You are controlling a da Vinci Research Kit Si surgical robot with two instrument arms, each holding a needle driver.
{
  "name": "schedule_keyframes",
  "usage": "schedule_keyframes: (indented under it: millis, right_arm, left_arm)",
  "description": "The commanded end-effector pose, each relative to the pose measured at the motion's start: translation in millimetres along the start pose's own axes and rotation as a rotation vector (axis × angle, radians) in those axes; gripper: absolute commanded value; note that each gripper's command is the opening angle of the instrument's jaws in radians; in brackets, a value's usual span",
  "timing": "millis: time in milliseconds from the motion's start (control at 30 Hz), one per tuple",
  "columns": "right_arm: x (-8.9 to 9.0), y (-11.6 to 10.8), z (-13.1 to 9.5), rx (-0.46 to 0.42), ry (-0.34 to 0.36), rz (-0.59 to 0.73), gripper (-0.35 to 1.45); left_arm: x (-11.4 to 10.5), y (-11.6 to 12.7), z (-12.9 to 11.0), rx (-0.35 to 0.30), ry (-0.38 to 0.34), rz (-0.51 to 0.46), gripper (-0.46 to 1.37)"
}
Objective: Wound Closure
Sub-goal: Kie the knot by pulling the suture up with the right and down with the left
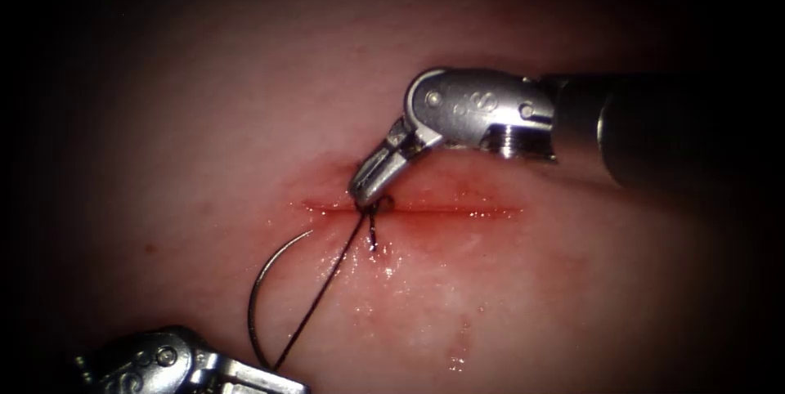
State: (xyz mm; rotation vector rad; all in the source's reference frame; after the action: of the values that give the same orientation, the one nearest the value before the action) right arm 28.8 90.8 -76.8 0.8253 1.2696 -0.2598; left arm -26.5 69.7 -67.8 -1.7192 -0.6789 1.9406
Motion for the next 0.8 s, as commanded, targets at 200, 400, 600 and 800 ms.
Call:
schedule_keyframes:
  millis: [200,400,600,800]
  right_arm:
    - [-0.6,1.0,-0.3,-0.054,-0.013,0.018,-0.35]
    - [-0.7,1.7,-0.7,-0.085,-0.017,0.041,-0.35]
    - [-1.0,2.6,-0.4,-0.134,-0.024,0.066,-0.35]
    - [-1.5,3.4,-0.9,-0.228,-0.039,0.060,-0.35]
  left_arm:
    - [-0.3,3.9,1.3,-0.023,-0.003,-0.019,-0.35]
    - [-0.7,7.8,2.7,-0.072,-0.011,-0.022,-0.35]
    - [-0.9,9.5,3.6,-0.081,-0.013,-0.023,-0.35]
    - [-2.3,10.1,4.4,-0.080,-0.018,-0.033,-0.35]
